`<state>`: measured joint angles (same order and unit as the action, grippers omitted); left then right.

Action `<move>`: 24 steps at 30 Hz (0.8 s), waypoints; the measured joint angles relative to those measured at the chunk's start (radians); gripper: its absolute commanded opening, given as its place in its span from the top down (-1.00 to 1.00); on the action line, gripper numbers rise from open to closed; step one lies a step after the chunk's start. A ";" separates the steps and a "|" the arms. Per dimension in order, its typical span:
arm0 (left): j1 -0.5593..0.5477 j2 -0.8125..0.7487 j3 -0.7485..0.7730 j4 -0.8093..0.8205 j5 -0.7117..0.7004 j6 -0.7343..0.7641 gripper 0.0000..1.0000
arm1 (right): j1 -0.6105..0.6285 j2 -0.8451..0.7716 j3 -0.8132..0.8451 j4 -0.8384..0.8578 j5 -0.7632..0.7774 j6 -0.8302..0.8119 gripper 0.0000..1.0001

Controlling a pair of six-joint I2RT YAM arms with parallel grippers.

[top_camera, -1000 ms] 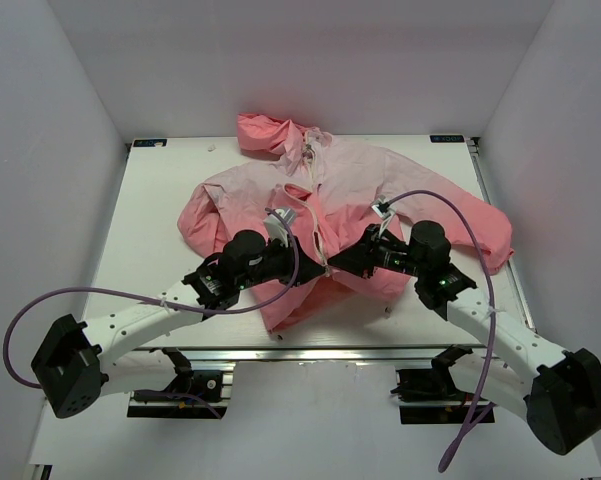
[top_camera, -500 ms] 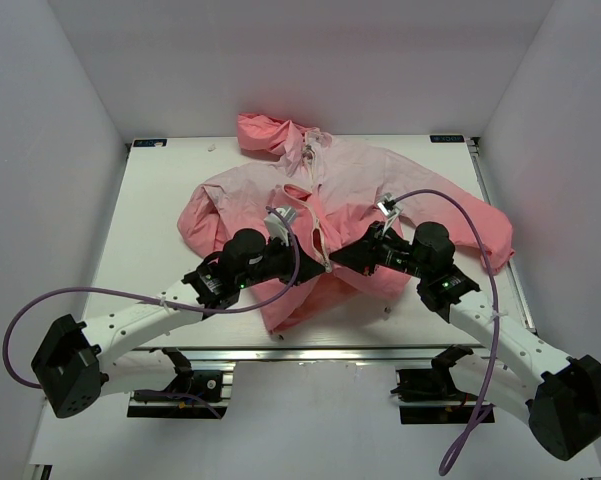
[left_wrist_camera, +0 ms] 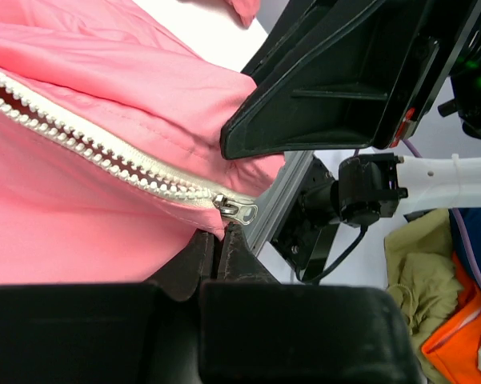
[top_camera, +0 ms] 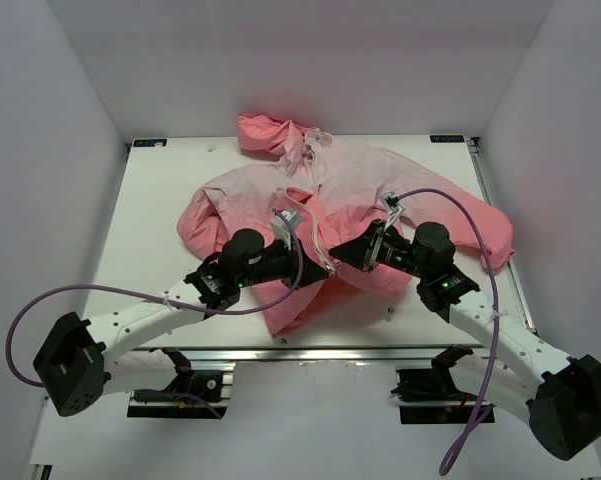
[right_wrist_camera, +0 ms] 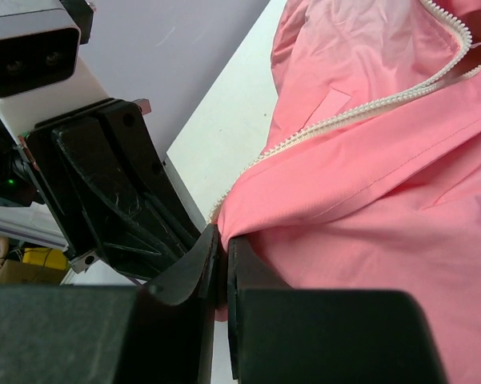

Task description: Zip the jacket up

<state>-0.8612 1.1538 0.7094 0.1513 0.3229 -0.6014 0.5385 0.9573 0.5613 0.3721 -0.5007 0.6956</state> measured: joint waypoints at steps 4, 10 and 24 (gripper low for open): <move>0.005 0.009 0.000 -0.006 0.030 0.003 1.00 | -0.004 0.000 0.001 -0.010 0.001 0.006 1.00; 0.010 0.036 -0.014 0.027 0.077 -0.014 1.00 | -0.012 0.000 0.002 -0.034 0.003 0.010 1.00; 0.028 0.034 -0.045 0.095 0.138 -0.100 1.00 | 0.000 0.000 -0.018 -0.028 0.085 -0.018 1.00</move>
<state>-0.8330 1.1873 0.6640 0.2462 0.4606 -0.7013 0.5385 0.9573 0.5434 0.3439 -0.4160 0.6781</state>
